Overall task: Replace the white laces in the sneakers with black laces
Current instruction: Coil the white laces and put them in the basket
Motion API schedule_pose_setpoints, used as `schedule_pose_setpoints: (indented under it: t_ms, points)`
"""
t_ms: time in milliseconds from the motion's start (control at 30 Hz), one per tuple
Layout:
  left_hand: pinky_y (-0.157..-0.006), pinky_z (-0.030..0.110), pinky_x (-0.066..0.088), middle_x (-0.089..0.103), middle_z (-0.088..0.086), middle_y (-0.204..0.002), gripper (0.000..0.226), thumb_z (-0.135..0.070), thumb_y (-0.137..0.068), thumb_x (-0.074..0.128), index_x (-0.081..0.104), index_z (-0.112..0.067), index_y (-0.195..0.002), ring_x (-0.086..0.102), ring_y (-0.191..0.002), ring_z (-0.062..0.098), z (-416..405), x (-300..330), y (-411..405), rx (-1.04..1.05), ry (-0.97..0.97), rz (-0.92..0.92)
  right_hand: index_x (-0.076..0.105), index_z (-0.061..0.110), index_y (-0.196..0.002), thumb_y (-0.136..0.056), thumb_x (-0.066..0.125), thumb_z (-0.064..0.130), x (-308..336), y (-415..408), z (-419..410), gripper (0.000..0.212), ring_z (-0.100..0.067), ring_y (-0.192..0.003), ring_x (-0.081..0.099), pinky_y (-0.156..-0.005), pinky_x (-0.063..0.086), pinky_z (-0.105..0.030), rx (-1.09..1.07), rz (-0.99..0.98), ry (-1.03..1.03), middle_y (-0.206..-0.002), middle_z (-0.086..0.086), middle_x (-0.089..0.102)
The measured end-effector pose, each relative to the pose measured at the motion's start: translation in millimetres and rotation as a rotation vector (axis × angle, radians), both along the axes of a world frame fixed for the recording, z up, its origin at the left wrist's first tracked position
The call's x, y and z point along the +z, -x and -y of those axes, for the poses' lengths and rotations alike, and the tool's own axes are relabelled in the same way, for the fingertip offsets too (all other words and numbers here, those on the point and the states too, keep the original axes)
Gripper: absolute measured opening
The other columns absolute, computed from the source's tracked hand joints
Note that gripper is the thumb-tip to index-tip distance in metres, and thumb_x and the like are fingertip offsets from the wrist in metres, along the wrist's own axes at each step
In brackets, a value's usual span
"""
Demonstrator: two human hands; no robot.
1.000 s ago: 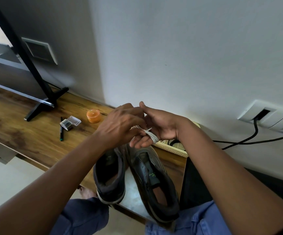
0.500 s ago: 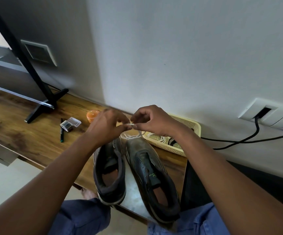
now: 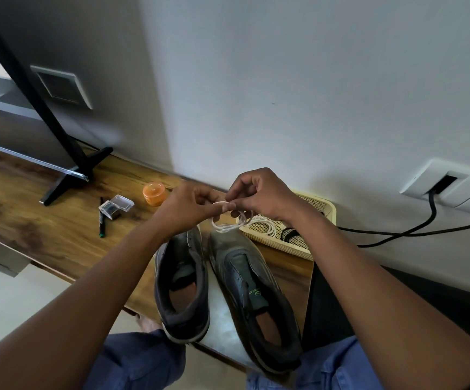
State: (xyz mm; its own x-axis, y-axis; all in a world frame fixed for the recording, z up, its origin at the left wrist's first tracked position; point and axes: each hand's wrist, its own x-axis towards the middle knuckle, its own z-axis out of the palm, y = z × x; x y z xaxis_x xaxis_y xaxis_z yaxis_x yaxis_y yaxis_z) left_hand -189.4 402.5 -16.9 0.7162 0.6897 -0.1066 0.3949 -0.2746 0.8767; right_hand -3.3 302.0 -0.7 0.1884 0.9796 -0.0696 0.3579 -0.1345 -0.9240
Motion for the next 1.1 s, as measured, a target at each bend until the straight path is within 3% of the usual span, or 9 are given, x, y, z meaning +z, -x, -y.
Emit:
schedule_pose_setpoints:
  t_ms: [133,300,433,600,733,833,933,1000,1100]
  points:
    - [-0.058,0.027,0.059,0.078,0.022,-0.087,0.02,-0.011,-0.086,0.084,0.076,-0.001,-0.101,0.071,-0.066,0.02,5.2,3.8,-10.2,0.079,0.262,0.077,0.07,-0.01,-0.097,-0.084,0.079,-0.01,-7.3,-11.2,0.6,0.015,-0.029,-0.071,0.075,-0.05,0.056,-0.029,-0.092,-0.123,0.005,-0.082,-0.026,0.075]
    - [-0.069,0.038,0.066,0.074,0.031,-0.101,0.032,-0.003,-0.085,0.084,0.071,0.0,-0.113,0.073,-0.075,0.028,6.6,-5.4,-29.0,0.202,0.412,0.146,0.072,-0.002,-0.095,-0.085,0.078,-0.009,-23.1,-35.7,-1.7,0.014,-0.028,-0.071,0.074,-0.053,0.057,-0.029,-0.3,-0.223,0.048,-0.087,-0.027,0.076]
    - [-0.082,0.041,0.066,0.076,0.022,-0.108,0.036,-0.007,-0.091,0.08,0.066,-0.002,-0.124,0.075,-0.089,0.029,13.0,-10.6,-44.1,0.237,0.475,0.2,0.073,0.001,-0.091,-0.084,0.079,-0.008,-45.5,-58.7,-7.7,0.013,-0.031,-0.076,0.077,-0.066,0.064,-0.037,-0.508,-0.293,0.094,-0.088,-0.022,0.077]
    - [-0.087,0.043,0.065,0.078,0.012,-0.106,0.026,-0.011,-0.096,0.074,0.07,-0.01,-0.122,0.077,-0.099,0.029,14.8,-15.7,-52.7,0.235,0.388,0.198,0.073,0.002,-0.087,-0.085,0.077,-0.008,-77.1,-75.6,-9.4,0.012,-0.032,-0.08,0.078,-0.075,0.064,-0.045,-0.623,-0.221,0.148,-0.085,-0.018,0.077]
    - [-0.086,0.042,0.065,0.081,0.001,-0.099,0.018,-0.015,-0.098,0.071,0.074,-0.016,-0.116,0.076,-0.099,0.027,10.4,-21.0,-52.3,0.233,0.286,0.171,0.073,0.015,-0.076,-0.085,0.077,-0.001,-95.4,-71.2,-9.5,0.019,-0.014,-0.075,0.074,-0.071,0.061,-0.034,-0.64,0.126,0.127,-0.074,0.004,0.074]
    - [-0.09,0.038,0.063,0.08,-0.01,-0.099,0.019,-0.026,-0.095,0.072,0.077,-0.029,-0.112,0.075,-0.097,0.011,6.7,-26.3,-50.2,0.186,0.041,0.088,0.07,0.025,-0.072,-0.084,0.075,0.007,-102.9,-62.0,-11.2,0.022,0.0,-0.073,0.063,-0.068,0.052,-0.025,-0.618,0.388,0.069,-0.072,0.019,0.065]
    - [-0.094,0.028,0.057,0.077,-0.018,-0.107,0.023,-0.026,-0.097,0.069,0.076,-0.03,-0.118,0.07,-0.099,-0.002,11.6,-24.6,-47.9,0.054,-0.21,-0.056,0.073,0.024,-0.078,-0.087,0.073,0.012,-107.3,-54.6,-12.9,0.015,-0.009,-0.079,0.065,-0.07,0.048,-0.029,-0.586,0.477,-0.002,-0.079,0.014,0.07]
    - [-0.095,0.027,0.053,0.075,-0.018,-0.115,0.025,-0.029,-0.097,0.068,0.076,-0.031,-0.121,0.066,-0.106,0.0,16.5,-23.4,-46.8,-0.034,-0.345,-0.12,0.08,0.021,-0.087,-0.089,0.076,0.015,-108.8,-53.9,-14.4,0.008,-0.017,-0.086,0.07,-0.076,0.052,-0.032,-0.538,0.533,-0.012,-0.089,0.005,0.078]
    - [-0.097,0.029,0.049,0.075,-0.013,-0.12,0.022,-0.031,-0.096,0.069,0.077,-0.032,-0.116,0.066,-0.112,0.009,19.6,-25.7,-44.9,-0.126,-0.452,-0.157,0.083,0.019,-0.097,-0.092,0.072,0.014,-102.2,-55.9,-12.6,0.013,-0.022,-0.097,0.072,-0.084,0.055,-0.036,-0.445,0.61,0.008,-0.1,0.001,0.08]
